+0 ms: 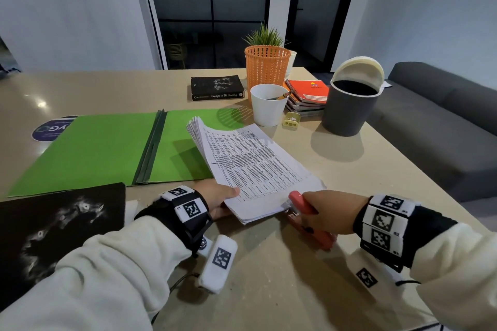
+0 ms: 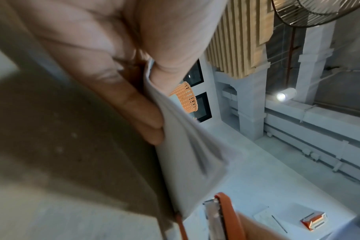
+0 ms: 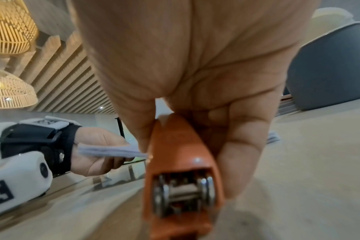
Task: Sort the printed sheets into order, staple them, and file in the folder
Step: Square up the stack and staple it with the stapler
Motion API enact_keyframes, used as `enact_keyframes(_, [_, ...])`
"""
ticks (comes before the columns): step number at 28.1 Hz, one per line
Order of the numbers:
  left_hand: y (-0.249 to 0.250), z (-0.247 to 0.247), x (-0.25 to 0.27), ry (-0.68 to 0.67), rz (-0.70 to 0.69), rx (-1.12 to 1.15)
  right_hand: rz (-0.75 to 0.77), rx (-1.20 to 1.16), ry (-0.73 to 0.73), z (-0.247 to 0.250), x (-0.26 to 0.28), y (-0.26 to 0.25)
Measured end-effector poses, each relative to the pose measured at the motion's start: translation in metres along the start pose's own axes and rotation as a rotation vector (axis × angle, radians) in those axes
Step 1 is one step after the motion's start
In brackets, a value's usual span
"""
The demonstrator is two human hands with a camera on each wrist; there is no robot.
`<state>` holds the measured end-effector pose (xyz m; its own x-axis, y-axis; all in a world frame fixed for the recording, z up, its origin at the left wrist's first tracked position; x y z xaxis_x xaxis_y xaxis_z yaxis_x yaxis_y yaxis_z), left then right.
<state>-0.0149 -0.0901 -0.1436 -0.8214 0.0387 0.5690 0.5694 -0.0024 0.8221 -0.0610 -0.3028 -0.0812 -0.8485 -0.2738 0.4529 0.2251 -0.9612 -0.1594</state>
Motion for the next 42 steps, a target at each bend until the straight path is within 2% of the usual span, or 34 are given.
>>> enact_keyframes(9, [0.003,-0.003,0.007,0.035,-0.009,-0.061,0.037,0.027,0.036,0.002,0.004,-0.002])
enact_keyframes(23, [0.001,-0.004,0.010,0.016,0.013,-0.016,-0.092,0.016,-0.075,0.000,-0.003,-0.014])
enact_keyframes(29, [-0.002,-0.006,0.014,0.009,0.013,-0.022,-0.168,0.125,-0.077,-0.001,0.003,-0.022])
enact_keyframes(33, [-0.003,-0.006,0.015,0.010,0.021,-0.024,-0.189,0.147,-0.122,-0.004,0.002,-0.021])
enact_keyframes(42, [-0.002,-0.004,0.018,0.011,0.033,-0.047,-0.201,0.159,-0.118,-0.009,-0.005,-0.019])
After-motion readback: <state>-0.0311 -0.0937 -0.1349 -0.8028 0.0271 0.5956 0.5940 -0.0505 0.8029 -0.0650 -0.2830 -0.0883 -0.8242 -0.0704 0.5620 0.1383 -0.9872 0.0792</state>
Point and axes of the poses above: each hand's wrist, its own x-axis away from the middle knuckle, its own z-axis out of the back of the hand, y = z × x, the point moved 5 cm from there along -x, towards the middle knuckle, and after that the axes turned 2 degrees about z, right-handed, at the moved point
